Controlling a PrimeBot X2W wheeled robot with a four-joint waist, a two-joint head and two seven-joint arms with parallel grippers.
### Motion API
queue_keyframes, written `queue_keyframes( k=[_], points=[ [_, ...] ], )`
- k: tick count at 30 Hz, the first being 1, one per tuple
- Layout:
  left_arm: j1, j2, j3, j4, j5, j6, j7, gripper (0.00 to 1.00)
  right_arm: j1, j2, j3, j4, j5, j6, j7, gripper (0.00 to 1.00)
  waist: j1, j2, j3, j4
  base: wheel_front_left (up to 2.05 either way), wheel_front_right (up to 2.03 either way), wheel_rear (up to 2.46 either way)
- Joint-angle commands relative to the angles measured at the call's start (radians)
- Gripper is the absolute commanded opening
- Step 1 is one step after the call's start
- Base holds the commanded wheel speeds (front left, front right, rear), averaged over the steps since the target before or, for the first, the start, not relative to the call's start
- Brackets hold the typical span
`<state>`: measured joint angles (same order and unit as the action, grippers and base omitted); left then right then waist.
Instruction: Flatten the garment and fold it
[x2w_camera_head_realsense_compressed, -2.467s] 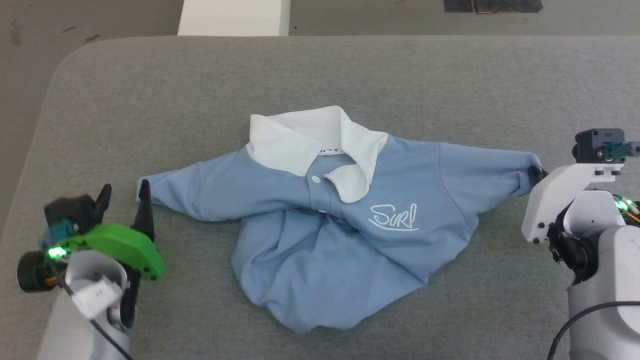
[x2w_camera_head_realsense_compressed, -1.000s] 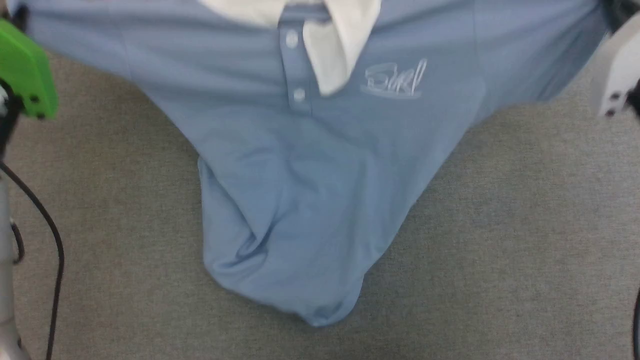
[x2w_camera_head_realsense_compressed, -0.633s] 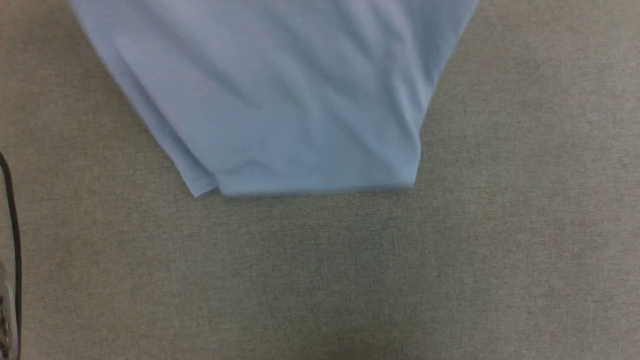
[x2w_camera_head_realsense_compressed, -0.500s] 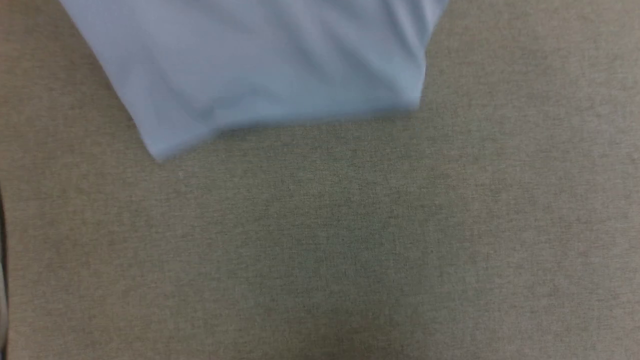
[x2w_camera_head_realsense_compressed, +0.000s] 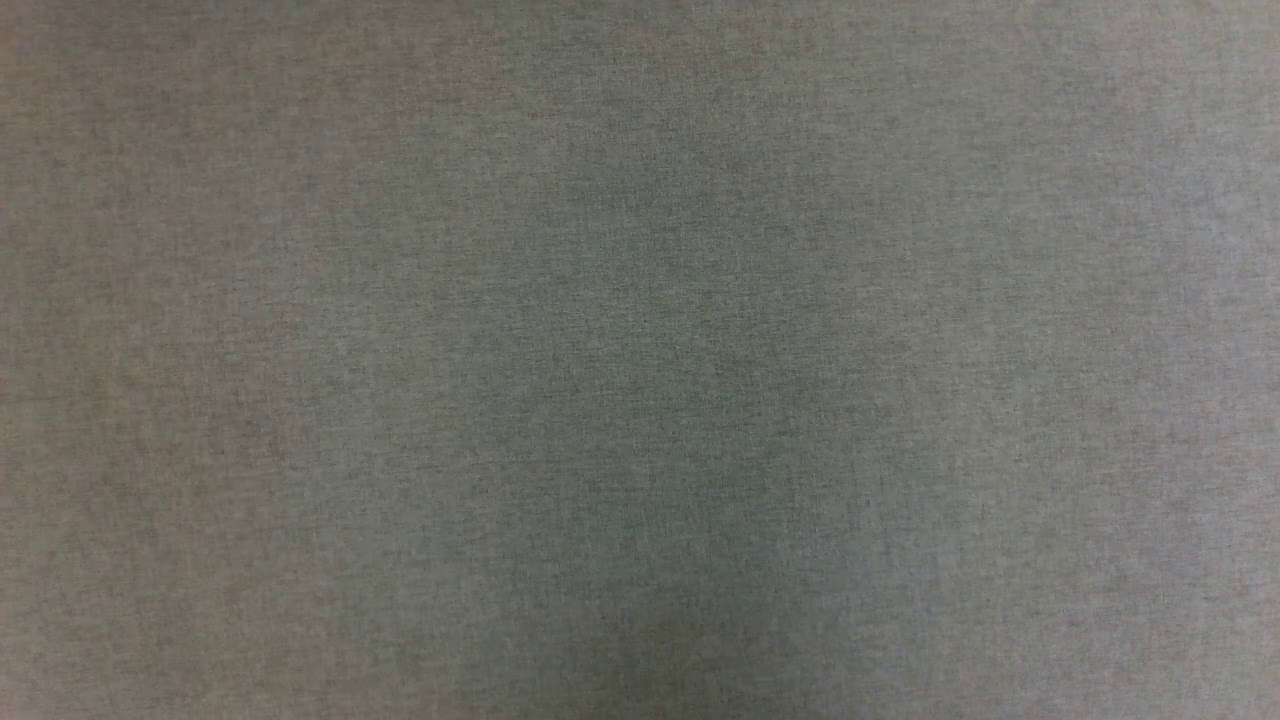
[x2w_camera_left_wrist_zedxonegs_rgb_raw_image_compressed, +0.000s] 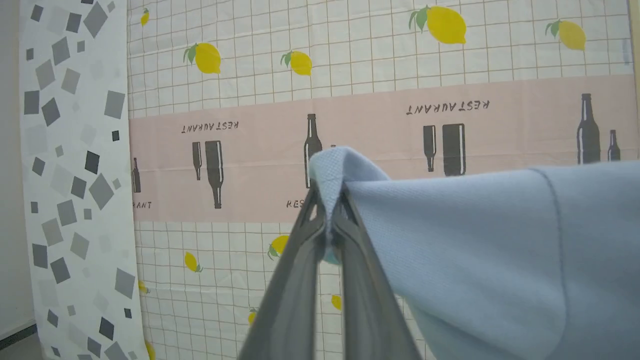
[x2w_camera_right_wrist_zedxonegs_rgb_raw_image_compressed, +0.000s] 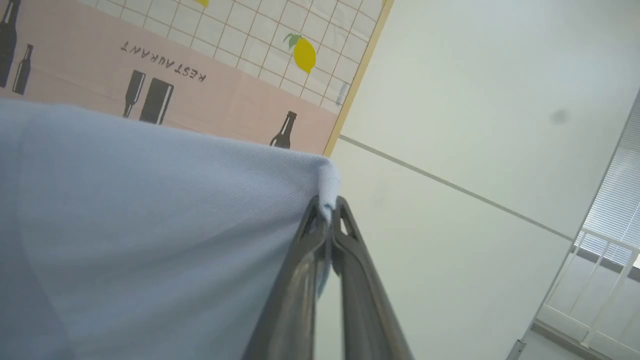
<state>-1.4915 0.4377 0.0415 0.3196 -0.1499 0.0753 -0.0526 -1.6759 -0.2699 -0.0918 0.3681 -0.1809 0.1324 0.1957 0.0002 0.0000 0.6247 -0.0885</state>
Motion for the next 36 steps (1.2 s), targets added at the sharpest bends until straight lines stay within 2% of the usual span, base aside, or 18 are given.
queue_keyframes(
  k=[1, 6, 12, 17, 20, 23, 27, 36],
  points=[
    [0.046, -0.003, -0.004, 0.021, -0.008, -0.009, 0.012, 0.00, 0.041, -0.002, 0.007, 0.031, 0.006, -0.002, -0.015, 0.00, -0.0002, 0.0000, -0.009, 0.004, 0.00, 0.00, 0.00],
    [0.228, -0.008, -0.037, 0.085, -0.033, -0.065, 0.058, 0.00, 0.221, -0.016, 0.061, 0.123, 0.082, -0.002, -0.053, 0.00, -0.0002, 0.0000, -0.045, 0.008, 0.00, 0.00, 0.00],
    [0.502, -0.040, -0.034, 0.092, -0.122, -0.123, 0.138, 0.00, 0.469, -0.027, 0.110, 0.157, 0.207, -0.002, -0.071, 0.00, -0.0002, 0.0000, -0.125, 0.020, 0.00, 0.00, 0.00],
    [0.779, -0.084, -0.018, 0.019, -0.223, -0.148, 0.243, 0.00, 0.721, -0.045, 0.140, 0.101, 0.332, -0.002, -0.028, 0.00, -0.0002, 0.0000, -0.224, 0.034, 0.00, 0.00, 0.00],
    [0.966, -0.109, -0.009, -0.062, -0.303, -0.161, 0.333, 0.00, 0.897, -0.056, 0.119, 0.019, 0.396, -0.002, 0.015, 0.00, -0.0002, 0.0000, -0.284, 0.038, 0.00, 0.00, 0.00],
    [1.135, -0.132, 0.009, -0.159, -0.357, -0.151, 0.394, 0.00, 1.064, -0.047, 0.084, -0.071, 0.438, -0.002, 0.061, 0.00, -0.0002, 0.0000, -0.335, 0.039, 0.00, 0.00, 0.00],
    [1.341, -0.177, 0.037, -0.294, -0.419, -0.111, 0.453, 0.00, 1.285, -0.030, 0.024, -0.202, 0.464, -0.002, 0.142, 0.00, -0.0002, 0.0000, -0.383, 0.036, 0.00, 0.00, 0.00],
    [1.636, -0.252, 0.050, -0.426, -0.470, -0.041, 0.509, 0.00, 1.634, 0.093, -0.153, -0.368, 0.434, -0.002, 0.318, 0.00, -0.0002, 0.0000, -0.458, 0.046, 0.00, 0.00, 0.00]
  ],
)
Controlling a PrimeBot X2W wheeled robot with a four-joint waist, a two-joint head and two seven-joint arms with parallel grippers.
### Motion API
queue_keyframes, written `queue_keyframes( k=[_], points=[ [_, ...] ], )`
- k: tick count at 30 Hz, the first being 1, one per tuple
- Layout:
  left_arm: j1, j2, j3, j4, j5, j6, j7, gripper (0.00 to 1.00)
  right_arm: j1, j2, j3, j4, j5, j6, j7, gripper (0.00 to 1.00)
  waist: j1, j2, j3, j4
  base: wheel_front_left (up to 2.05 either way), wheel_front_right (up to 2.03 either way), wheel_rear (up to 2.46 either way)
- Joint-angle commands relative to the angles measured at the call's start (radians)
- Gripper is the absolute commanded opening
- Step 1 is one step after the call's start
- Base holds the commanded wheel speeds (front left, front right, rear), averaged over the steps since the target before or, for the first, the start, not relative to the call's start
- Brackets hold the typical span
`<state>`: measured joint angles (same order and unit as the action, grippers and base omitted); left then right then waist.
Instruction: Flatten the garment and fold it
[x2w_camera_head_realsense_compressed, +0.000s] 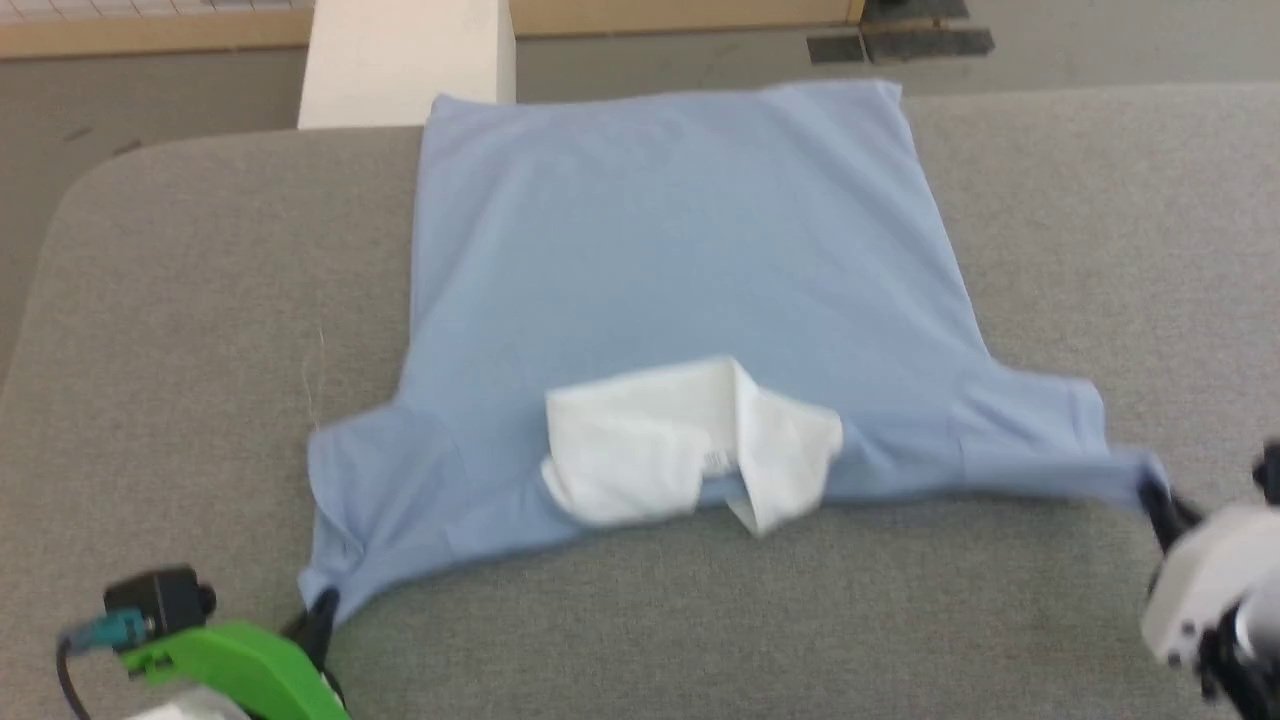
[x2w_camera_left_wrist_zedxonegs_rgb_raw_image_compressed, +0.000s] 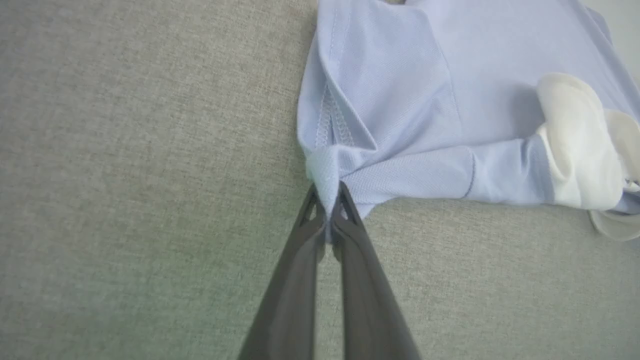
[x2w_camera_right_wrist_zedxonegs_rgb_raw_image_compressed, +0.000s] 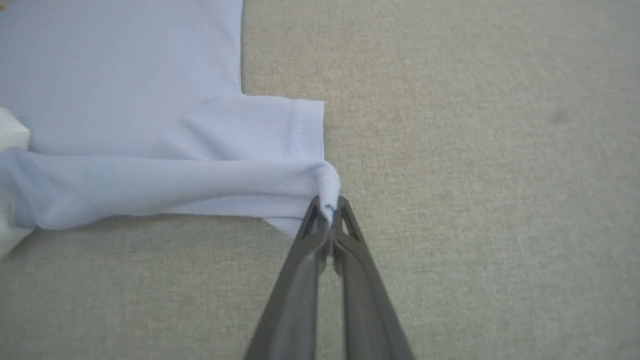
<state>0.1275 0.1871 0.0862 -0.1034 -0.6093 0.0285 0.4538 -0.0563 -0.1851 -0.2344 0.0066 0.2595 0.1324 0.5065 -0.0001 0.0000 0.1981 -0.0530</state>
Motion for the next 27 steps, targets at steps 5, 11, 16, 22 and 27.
queue_keyframes(
  k=[5, 11, 16, 22, 27],
  points=[
    [0.106, -0.027, 0.011, -0.013, -0.013, 0.029, -0.006, 0.00, 0.129, 0.103, -0.116, -0.042, -0.016, -0.002, 0.116, 0.00, 0.0001, 0.0000, -0.055, 0.024, 0.00, 0.00, 0.00],
    [0.158, -0.068, 0.019, 0.016, -0.054, 0.041, -0.019, 0.00, 0.218, 0.134, -0.171, -0.022, -0.003, -0.002, 0.197, 0.00, 0.0001, 0.0000, -0.071, 0.033, 0.00, 0.00, 0.00],
    [0.178, -0.073, 0.006, 0.048, -0.043, 0.041, -0.034, 0.00, 0.226, 0.135, -0.148, 0.088, 0.049, -0.002, 0.145, 0.00, 0.0001, 0.0000, -0.070, 0.038, 0.00, 0.00, 0.00],
    [0.158, -0.082, 0.004, 0.061, -0.062, 0.015, -0.075, 0.00, 0.203, 0.135, -0.119, 0.162, 0.060, -0.002, 0.068, 0.48, 0.0001, 0.0000, -0.078, 0.047, 0.00, 0.00, 0.00],
    [0.145, -0.080, -0.002, 0.061, -0.062, -0.007, -0.102, 0.00, 0.194, 0.135, -0.118, 0.099, 0.052, -0.002, 0.002, 1.00, 0.0001, 0.0000, -0.083, 0.060, 0.00, 0.00, 0.00]
  ],
)
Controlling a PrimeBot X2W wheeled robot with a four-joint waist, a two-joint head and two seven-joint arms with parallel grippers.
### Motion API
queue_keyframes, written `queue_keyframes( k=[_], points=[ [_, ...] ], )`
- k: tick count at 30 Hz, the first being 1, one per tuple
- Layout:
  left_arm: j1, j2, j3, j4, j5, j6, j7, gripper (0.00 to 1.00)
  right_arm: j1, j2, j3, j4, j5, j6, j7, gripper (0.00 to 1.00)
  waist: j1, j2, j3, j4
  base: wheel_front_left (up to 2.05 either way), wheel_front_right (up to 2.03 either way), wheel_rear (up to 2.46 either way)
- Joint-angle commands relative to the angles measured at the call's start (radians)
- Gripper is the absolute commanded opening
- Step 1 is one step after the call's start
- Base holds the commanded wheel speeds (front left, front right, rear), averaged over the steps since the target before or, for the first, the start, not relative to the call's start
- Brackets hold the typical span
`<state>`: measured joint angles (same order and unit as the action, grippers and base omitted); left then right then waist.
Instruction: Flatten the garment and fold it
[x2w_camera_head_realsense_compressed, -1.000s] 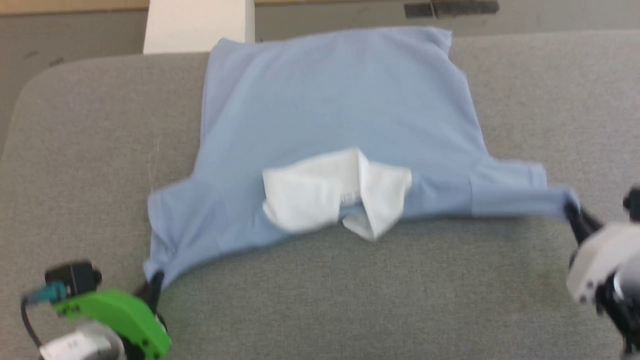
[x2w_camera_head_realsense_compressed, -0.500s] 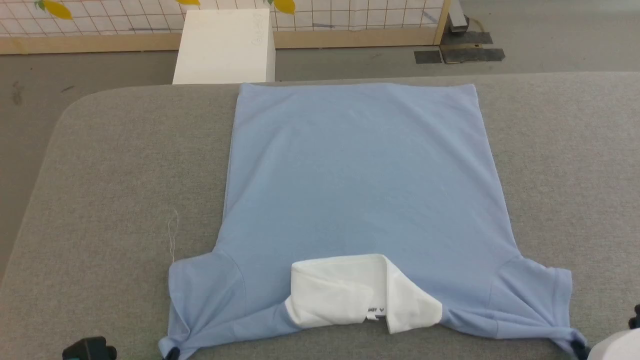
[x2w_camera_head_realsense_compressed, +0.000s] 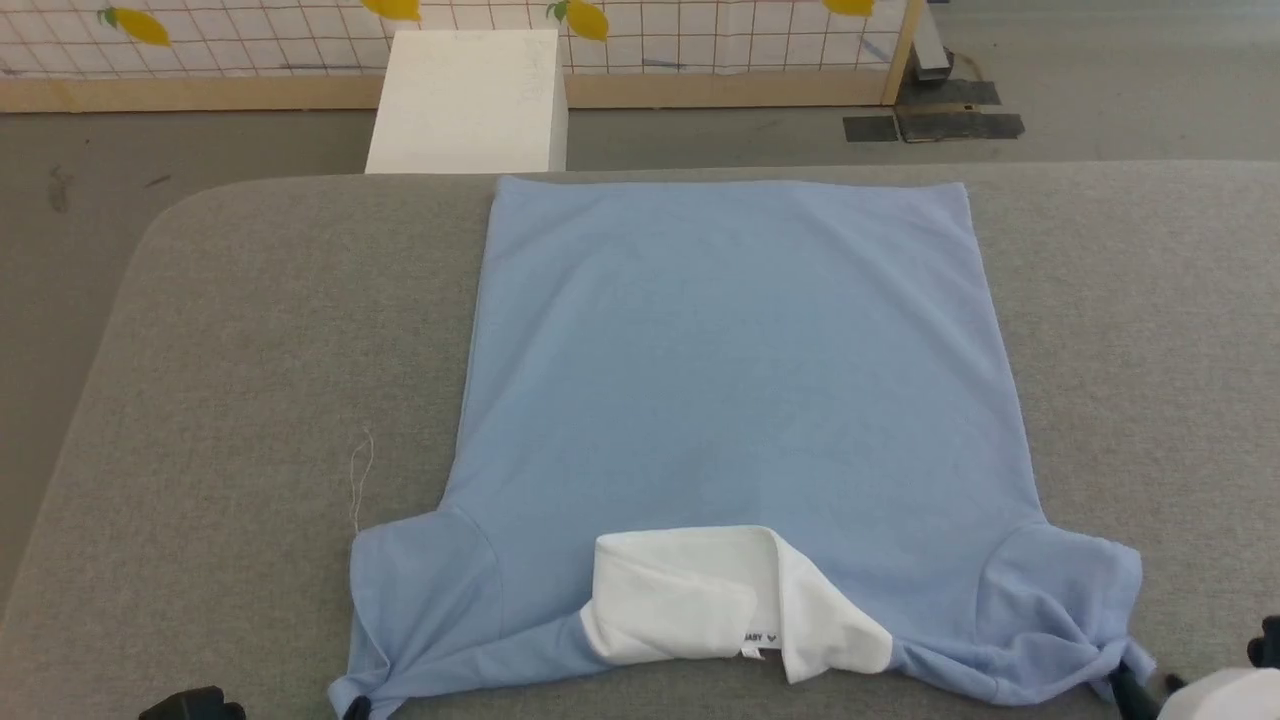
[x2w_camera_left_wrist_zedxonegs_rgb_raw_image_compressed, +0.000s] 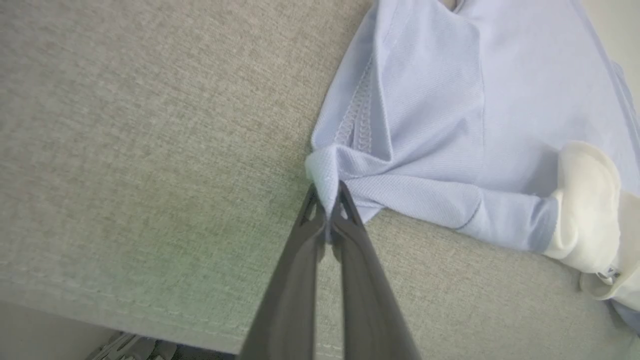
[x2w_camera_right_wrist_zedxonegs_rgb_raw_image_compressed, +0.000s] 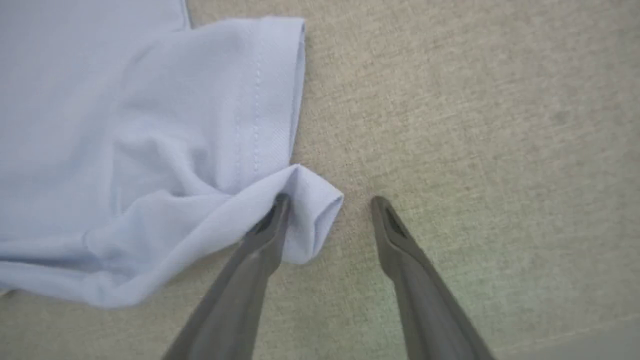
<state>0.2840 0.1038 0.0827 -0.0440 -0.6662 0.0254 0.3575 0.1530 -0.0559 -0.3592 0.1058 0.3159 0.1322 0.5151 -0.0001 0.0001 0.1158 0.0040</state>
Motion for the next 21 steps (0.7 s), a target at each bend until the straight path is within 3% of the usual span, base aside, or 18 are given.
queue_keyframes(
  k=[1, 6, 11, 16, 21],
  points=[
    [-0.013, 0.004, -0.001, 0.000, -0.003, -0.008, -0.011, 0.00, -0.018, 0.006, 0.011, -0.025, -0.011, -0.002, -0.024, 1.00, 0.0001, -0.0001, 0.001, 0.006, 0.00, 0.00, 0.00],
    [-0.040, 0.003, -0.012, -0.001, -0.003, -0.031, -0.040, 0.00, -0.091, 0.006, -0.008, -0.146, -0.033, -0.002, -0.151, 1.00, 0.0001, -0.0001, 0.020, 0.029, 0.00, 0.00, 0.00],
    [-0.073, 0.005, -0.029, 0.008, 0.005, -0.045, -0.053, 0.00, -0.244, -0.002, 0.000, -0.180, -0.106, -0.002, -0.243, 1.00, 0.0001, -0.0001, 0.060, 0.054, 0.00, 0.00, 0.00],
    [-0.123, 0.007, -0.055, 0.007, 0.018, -0.061, -0.063, 0.00, -0.474, -0.051, -0.002, -0.074, -0.109, -0.002, -0.298, 1.00, 0.0001, -0.0001, 0.135, 0.093, 0.00, 0.00, 0.00],
    [-0.179, 0.000, -0.090, 0.002, 0.021, -0.079, -0.070, 0.00, -0.703, -0.120, -0.024, 0.104, -0.075, -0.002, -0.269, 1.00, 0.0001, -0.0001, 0.227, 0.154, 0.00, 0.00, 0.00]
  ],
)
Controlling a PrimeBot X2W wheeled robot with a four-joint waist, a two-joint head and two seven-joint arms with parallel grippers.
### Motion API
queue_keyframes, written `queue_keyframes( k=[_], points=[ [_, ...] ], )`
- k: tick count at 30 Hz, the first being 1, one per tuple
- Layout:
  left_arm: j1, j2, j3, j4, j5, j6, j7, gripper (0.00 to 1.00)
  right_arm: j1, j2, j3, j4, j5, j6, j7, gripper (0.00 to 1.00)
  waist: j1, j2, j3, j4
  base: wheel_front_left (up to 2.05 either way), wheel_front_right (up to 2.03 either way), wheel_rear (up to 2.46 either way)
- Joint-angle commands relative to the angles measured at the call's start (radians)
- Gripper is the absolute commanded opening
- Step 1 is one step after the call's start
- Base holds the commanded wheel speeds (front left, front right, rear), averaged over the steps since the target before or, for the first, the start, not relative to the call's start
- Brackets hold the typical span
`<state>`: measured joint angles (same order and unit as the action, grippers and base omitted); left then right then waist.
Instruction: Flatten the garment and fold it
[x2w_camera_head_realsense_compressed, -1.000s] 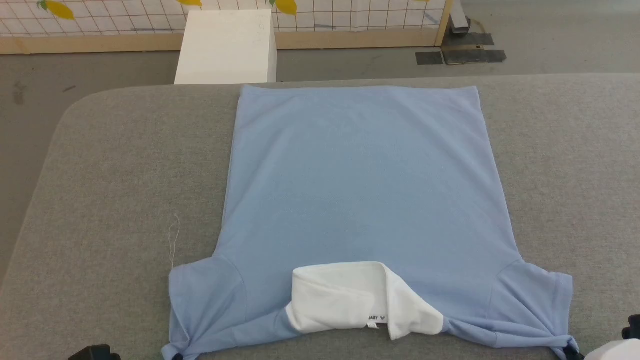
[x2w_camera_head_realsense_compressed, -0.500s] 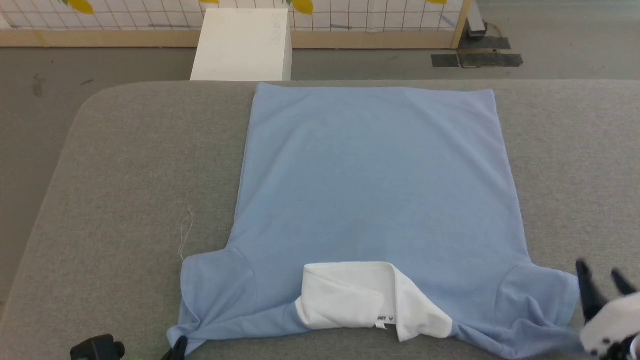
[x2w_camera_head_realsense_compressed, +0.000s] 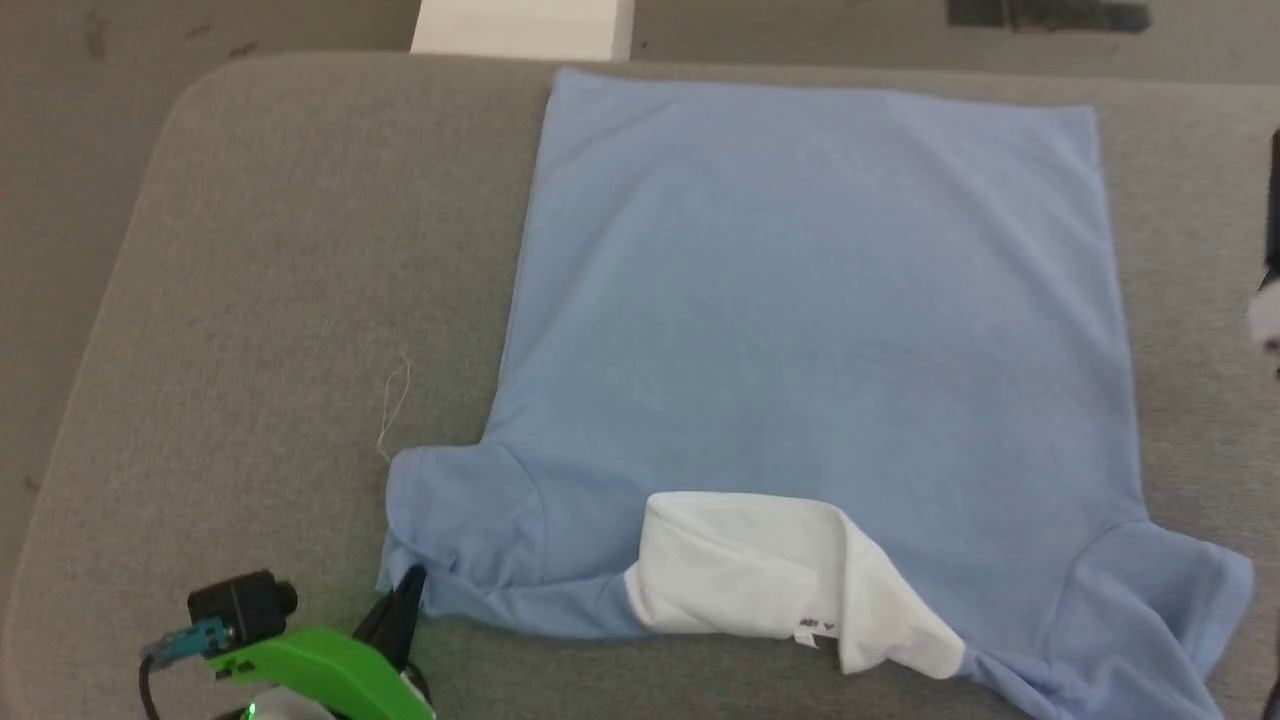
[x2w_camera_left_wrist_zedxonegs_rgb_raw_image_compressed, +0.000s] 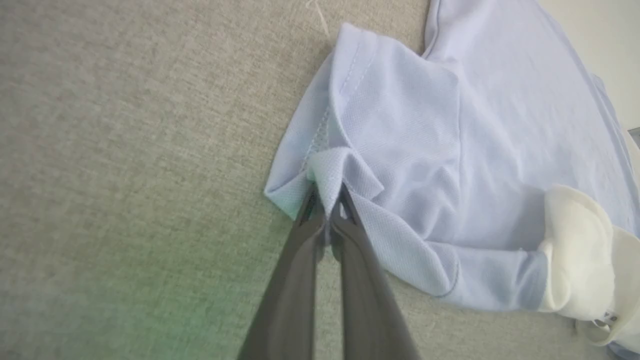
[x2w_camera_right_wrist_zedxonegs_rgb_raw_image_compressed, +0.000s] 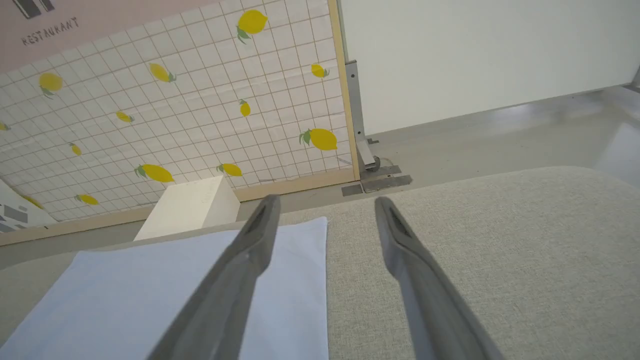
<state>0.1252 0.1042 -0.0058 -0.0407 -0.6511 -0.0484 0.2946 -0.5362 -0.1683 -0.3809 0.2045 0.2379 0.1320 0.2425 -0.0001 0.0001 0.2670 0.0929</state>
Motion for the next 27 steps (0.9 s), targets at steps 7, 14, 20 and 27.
queue_keyframes(
  k=[7, 14, 20, 27],
  points=[
    [-0.103, -0.015, -0.052, -0.005, 0.012, -0.028, -0.043, 0.00, -0.257, -0.105, -0.053, 0.196, -0.021, -0.001, 0.147, 1.00, 0.0001, -0.0001, 0.191, 0.163, 0.00, 0.00, 0.00],
    [-0.158, -0.027, -0.101, -0.007, 0.018, -0.041, -0.074, 0.00, -0.419, -0.158, -0.126, 0.280, -0.172, -0.001, 0.369, 1.00, 0.0001, -0.0001, 0.294, 0.238, 0.00, 0.00, 0.00],
    [-0.177, -0.032, -0.117, -0.005, 0.015, -0.041, -0.094, 0.00, -0.483, -0.164, -0.141, 0.225, -0.291, -0.001, 0.558, 1.00, 0.0001, -0.0001, 0.370, 0.253, 0.00, 0.00, 0.00],
    [-0.188, -0.031, -0.113, -0.001, 0.010, -0.041, -0.112, 0.00, -0.487, -0.157, -0.154, 0.120, -0.366, -0.001, 0.727, 0.78, 0.0001, -0.0001, 0.416, 0.242, 0.00, 0.00, 0.00]
  ],
)
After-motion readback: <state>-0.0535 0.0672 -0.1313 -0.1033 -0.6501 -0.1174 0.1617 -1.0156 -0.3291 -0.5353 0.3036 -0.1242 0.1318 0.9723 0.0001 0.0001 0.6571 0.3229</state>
